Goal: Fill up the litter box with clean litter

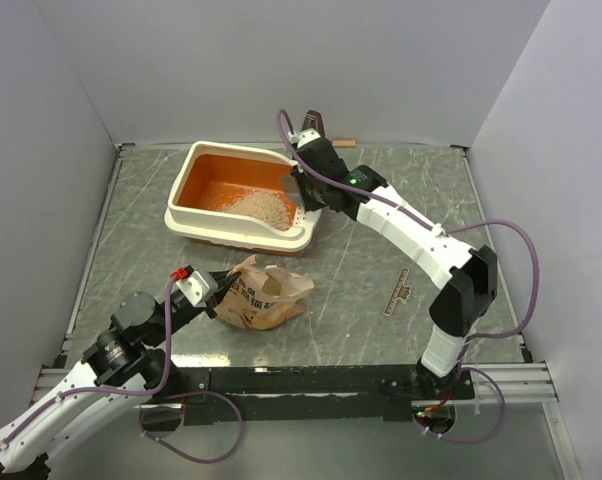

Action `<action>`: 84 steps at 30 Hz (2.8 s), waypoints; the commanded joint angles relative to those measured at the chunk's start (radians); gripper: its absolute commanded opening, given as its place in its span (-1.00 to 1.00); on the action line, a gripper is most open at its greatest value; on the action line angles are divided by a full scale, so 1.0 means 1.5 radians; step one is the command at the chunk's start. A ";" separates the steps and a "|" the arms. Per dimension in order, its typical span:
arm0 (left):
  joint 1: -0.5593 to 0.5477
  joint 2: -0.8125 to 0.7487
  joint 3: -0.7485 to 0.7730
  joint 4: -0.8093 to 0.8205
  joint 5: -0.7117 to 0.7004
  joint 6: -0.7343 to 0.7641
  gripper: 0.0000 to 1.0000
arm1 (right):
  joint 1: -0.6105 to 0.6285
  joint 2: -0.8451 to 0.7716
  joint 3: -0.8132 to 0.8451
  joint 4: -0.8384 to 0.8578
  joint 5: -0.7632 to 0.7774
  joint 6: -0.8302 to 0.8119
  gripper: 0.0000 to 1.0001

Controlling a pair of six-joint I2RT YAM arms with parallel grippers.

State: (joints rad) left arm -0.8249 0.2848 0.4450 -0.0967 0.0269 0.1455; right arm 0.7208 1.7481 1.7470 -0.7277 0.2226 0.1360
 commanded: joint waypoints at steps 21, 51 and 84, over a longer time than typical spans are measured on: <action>0.001 -0.025 0.021 0.109 -0.003 0.008 -0.98 | -0.195 -0.299 -0.313 0.114 0.112 0.096 -1.00; 0.001 -0.011 0.019 0.104 -0.006 0.012 -0.98 | -0.383 -0.084 -0.457 0.271 -0.117 0.226 0.07; 0.001 -0.043 0.162 -0.066 -0.089 0.066 -0.98 | -0.104 -0.506 -0.683 0.556 -0.638 -0.119 0.52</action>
State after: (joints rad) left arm -0.8253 0.2569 0.5621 -0.3153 -0.0486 0.2096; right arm 0.5407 1.0611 0.7181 -0.0288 -0.5945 0.0837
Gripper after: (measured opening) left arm 0.049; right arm 0.752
